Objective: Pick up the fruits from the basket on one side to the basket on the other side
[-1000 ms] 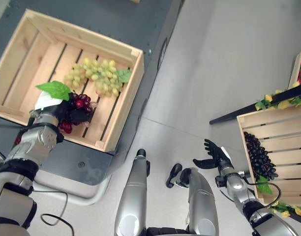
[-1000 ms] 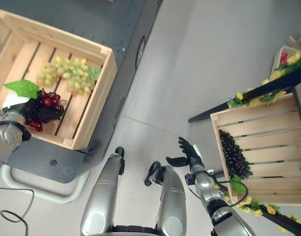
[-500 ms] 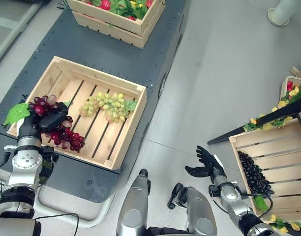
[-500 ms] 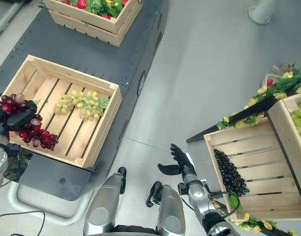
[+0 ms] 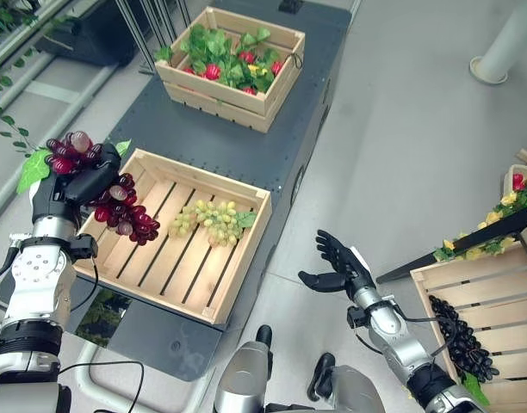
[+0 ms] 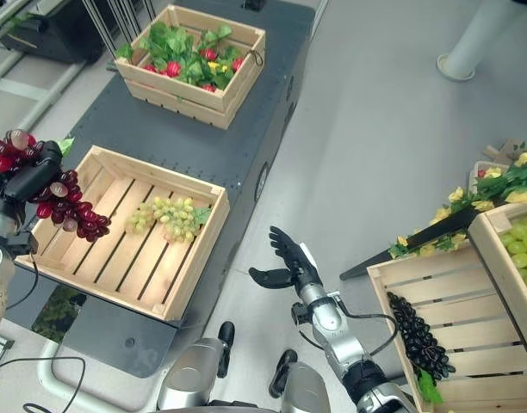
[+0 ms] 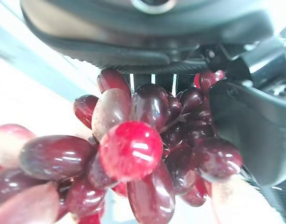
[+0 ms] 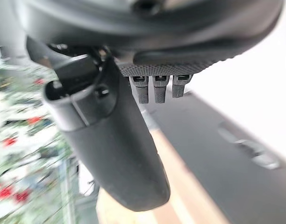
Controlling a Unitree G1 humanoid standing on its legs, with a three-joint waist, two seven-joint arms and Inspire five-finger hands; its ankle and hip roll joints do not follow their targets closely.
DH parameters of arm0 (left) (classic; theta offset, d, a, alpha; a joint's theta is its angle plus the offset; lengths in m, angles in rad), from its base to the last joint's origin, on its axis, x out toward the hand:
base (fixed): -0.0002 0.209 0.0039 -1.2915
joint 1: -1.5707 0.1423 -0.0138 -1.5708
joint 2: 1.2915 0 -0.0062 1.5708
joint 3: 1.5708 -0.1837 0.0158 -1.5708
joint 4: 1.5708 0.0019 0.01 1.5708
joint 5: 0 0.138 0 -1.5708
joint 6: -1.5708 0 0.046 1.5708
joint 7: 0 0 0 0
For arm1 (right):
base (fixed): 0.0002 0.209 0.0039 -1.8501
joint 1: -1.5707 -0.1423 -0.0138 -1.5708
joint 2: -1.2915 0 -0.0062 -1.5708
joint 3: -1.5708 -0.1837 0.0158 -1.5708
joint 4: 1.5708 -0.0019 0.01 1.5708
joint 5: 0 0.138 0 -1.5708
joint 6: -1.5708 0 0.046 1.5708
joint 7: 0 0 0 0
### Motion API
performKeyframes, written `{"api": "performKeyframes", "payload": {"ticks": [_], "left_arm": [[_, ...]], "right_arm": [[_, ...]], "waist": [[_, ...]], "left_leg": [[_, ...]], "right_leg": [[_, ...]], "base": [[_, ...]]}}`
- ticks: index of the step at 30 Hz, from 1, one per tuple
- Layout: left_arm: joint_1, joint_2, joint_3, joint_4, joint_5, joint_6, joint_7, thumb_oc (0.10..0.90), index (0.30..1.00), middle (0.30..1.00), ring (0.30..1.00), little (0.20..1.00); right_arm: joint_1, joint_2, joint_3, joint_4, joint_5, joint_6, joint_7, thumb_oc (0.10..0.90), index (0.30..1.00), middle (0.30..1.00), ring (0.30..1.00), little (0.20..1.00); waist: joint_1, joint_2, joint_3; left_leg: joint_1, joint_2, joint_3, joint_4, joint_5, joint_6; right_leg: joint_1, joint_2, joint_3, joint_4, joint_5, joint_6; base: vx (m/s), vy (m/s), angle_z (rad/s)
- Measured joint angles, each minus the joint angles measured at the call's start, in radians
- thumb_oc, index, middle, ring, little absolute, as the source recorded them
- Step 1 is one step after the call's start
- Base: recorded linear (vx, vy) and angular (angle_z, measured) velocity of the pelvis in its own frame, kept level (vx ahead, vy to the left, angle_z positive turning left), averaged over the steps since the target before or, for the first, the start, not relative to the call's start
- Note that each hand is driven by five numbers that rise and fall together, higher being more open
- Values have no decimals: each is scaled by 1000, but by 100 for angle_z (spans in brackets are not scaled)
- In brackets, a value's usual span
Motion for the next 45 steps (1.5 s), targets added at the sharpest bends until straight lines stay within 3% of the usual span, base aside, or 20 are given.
{"api": "performKeyframes", "payload": {"ticks": [8, 10, 14, 19, 35, 45], "left_arm": [[-120, 0, -91, -106, -148, 10, -18, 400, 300, 300, 300, 300], [-168, -3, -135, -120, -186, 31, -26, 400, 300, 300, 300, 300], [-272, -7, -217, -144, -224, 75, -47, 400, 300, 300, 300, 300], [-382, -75, -320, -160, -254, 100, -80, 400, 300, 300, 300, 300], [-419, -222, -400, -237, -250, 165, -145, 400, 300, 300, 300, 300], [-476, -250, -400, -239, -250, 165, -151, 400, 300, 300, 300, 300]], "right_arm": [[-96, -6, 55, -75, 41, 71, 67, 800, 900, 900, 900, 900], [-141, 0, 73, -78, 68, 127, 84, 800, 900, 900, 900, 900], [-279, 1, 127, -79, 99, 207, 131, 800, 900, 900, 900, 900], [-394, 42, 132, -80, 197, 275, 136, 800, 900, 900, 900, 900], [-610, 69, 130, -80, 236, 304, 17, 800, 900, 900, 900, 900], [-625, 78, 122, -71, 327, 307, -18, 800, 900, 900, 900, 900]], "waist": [[18, -1, -80], [19, -2, -101], [19, -3, -105], [21, -3, -106], [18, -3, -108], [18, -4, -108]], "left_leg": [[62, -4, -14, -121, 56, 0], [69, -5, -15, -162, 81, 1], [77, -11, -16, -216, 120, -1], [77, -16, -57, -229, 132, -5], [77, -18, -66, -232, 132, -5], [97, -18, -66, -262, 146, -3]], "right_leg": [[80, 32, 5, -190, 96, 5], [98, 36, 5, -248, 130, 3], [113, 47, 6, -329, 185, -1], [109, 51, 3, -330, 192, -2], [106, 50, 7, -330, 193, -2], [111, 49, 7, -330, 194, -1]], "base": [[0, -89, -3], [-7, -92, -2], [-29, -80, -4], [-34, -76, 3], [-2, -9, 0], [0, 0, 0]]}}
